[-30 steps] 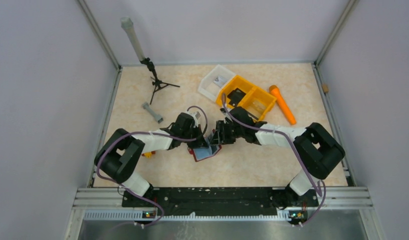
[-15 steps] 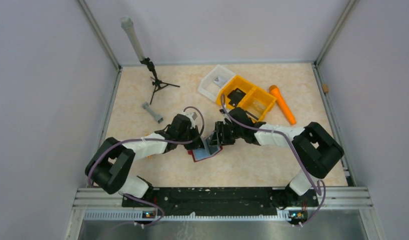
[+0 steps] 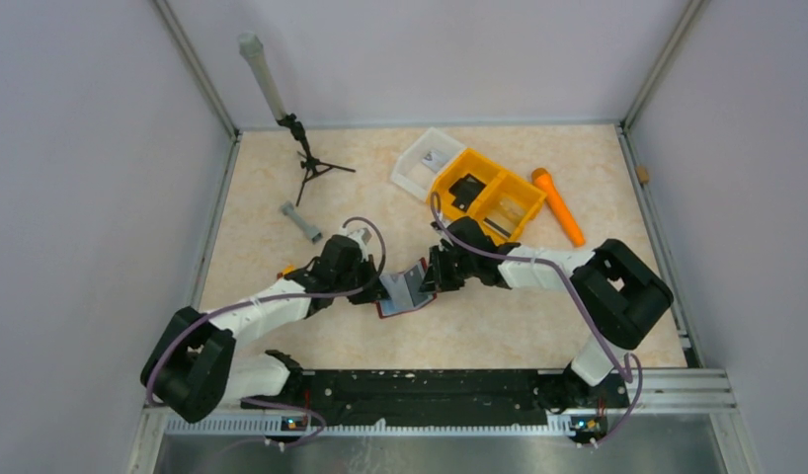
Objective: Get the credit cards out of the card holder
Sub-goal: Open the card holder at the center of the board, then remove the credit card from the card holder.
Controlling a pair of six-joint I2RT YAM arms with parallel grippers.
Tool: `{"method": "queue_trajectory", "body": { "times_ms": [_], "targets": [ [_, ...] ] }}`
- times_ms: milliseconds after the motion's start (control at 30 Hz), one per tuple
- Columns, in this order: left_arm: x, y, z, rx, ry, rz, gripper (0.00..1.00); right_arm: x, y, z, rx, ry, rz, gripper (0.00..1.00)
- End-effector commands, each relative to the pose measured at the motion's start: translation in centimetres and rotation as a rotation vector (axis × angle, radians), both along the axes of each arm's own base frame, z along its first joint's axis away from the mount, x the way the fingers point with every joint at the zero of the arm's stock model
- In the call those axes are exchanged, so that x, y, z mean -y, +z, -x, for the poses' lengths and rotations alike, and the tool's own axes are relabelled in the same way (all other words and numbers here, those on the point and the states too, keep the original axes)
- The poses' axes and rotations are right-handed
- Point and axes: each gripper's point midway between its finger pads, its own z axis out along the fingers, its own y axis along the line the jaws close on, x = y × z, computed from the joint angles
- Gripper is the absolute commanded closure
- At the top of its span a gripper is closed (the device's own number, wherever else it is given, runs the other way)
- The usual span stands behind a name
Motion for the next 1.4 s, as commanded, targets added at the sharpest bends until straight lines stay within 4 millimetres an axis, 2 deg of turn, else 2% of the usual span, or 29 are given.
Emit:
{"method": "queue_trajectory", "body": {
  "times_ms": [0, 100, 133, 200, 267, 333, 367, 567, 733, 900, 1033, 1133, 1300, 1367],
  "targets": [
    [-2.0, 0.3, 0.7, 0.011, 0.064, -0.019, 1.0, -0.4, 1.4, -1.1, 0.067, -0.026, -0.01, 1.0],
    [-3.3, 1.3, 0.9, 0.048, 0.109, -0.03, 0.9, 0.1, 1.7, -1.2, 0.087, -0.05, -0.017, 1.0],
    [-3.7, 1.6, 0.9, 0.061, 0.124, -0.031, 0.83, 0.2, 2.0, -1.2, 0.092, -0.053, -0.025, 1.0],
    [-4.2, 2.5, 0.7, 0.103, 0.15, -0.019, 0.59, 0.2, 2.9, -1.3, 0.107, -0.053, -0.047, 1.0],
    [-4.6, 3.2, 0.3, 0.151, 0.181, 0.008, 0.24, 0.2, 3.9, -1.3, 0.119, -0.045, -0.072, 1.0],
    [-4.5, 3.8, 0.1, 0.203, 0.188, 0.065, 0.04, 0.3, 4.9, -1.2, 0.122, -0.043, -0.103, 1.0],
    [-4.4, 4.1, 0.0, 0.22, 0.191, 0.096, 0.02, 0.5, 5.5, -1.2, 0.121, -0.041, -0.126, 1.0],
    [-3.9, 5.3, -0.3, 0.289, 0.162, 0.285, 0.01, 1.8, 9.1, -1.0, 0.093, -0.041, -0.283, 1.0],
    [-2.8, 9.7, -0.3, 0.364, 0.11, 0.543, 0.01, 2.4, 12.2, -0.3, 0.099, -0.01, -0.372, 1.0],
    [-1.9, 12.2, -0.2, 0.384, 0.056, 0.661, 0.01, 2.8, 14.0, 0.3, 0.101, 0.008, -0.423, 1.0],
    [-0.9, 13.0, -0.1, 0.351, -0.013, 0.718, 0.02, 2.6, 14.9, 0.8, 0.091, 0.03, -0.465, 1.0],
    [-0.6, 14.3, 0.1, 0.367, -0.043, 0.754, 0.17, 2.7, 15.0, 0.8, 0.083, 0.03, -0.476, 1.0],
    [-0.6, 14.6, 0.4, 0.379, -0.057, 0.745, 0.51, 2.9, 14.9, 0.8, 0.071, 0.028, -0.491, 1.0],
    [-0.6, 14.5, 0.5, 0.375, -0.066, 0.744, 0.54, 2.9, 14.7, 0.8, 0.064, 0.026, -0.491, 1.0]
  ]
}}
